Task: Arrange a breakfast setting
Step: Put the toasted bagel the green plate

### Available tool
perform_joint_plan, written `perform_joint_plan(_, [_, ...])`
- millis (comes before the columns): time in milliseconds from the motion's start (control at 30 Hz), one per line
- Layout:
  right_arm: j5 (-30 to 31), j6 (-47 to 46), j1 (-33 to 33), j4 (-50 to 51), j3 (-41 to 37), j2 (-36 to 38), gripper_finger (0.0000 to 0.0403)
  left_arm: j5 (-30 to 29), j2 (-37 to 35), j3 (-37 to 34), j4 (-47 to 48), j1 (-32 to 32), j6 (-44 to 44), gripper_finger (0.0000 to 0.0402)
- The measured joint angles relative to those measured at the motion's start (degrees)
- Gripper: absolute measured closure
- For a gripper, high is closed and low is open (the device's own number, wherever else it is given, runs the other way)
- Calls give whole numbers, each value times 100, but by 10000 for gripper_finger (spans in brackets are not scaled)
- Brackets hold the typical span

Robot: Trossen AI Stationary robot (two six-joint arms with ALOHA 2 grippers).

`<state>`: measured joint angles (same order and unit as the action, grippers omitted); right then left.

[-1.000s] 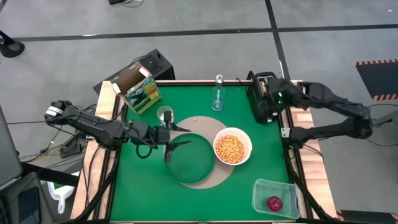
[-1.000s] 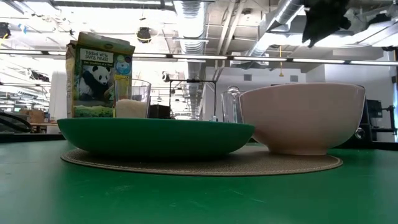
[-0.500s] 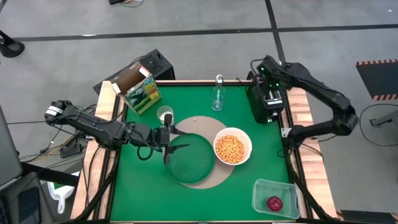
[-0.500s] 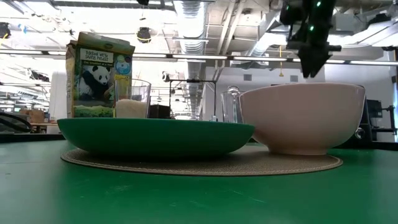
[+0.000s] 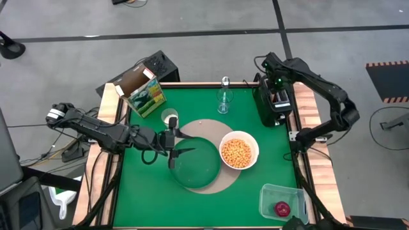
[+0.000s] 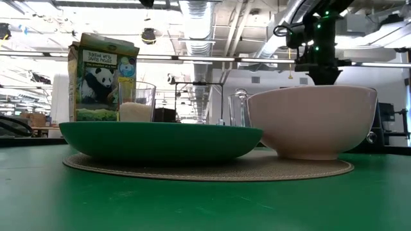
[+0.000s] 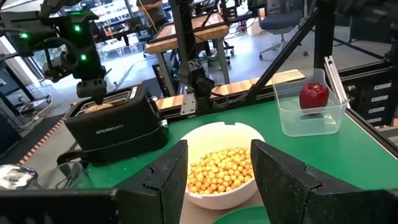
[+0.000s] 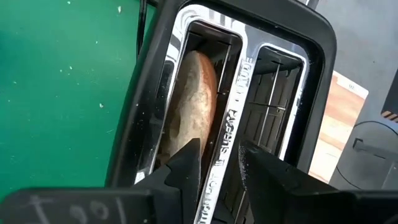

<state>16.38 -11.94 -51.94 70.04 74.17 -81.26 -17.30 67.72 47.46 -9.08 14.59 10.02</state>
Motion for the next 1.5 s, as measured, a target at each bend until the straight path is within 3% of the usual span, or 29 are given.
perform_joint_plan(733, [-307, -46, -1, -177, -46, -8, 267, -270, 0, 0, 67, -2, 2, 239])
perform_joint_plan(1133, [-279, 13, 17, -188, -36, -442, 268, -285, 0, 0, 73, -1, 2, 239])
perform_joint_plan(1500, [-292, 123, 48, -149, -57, -369, 339, -286, 0, 0, 104, -1, 0, 239])
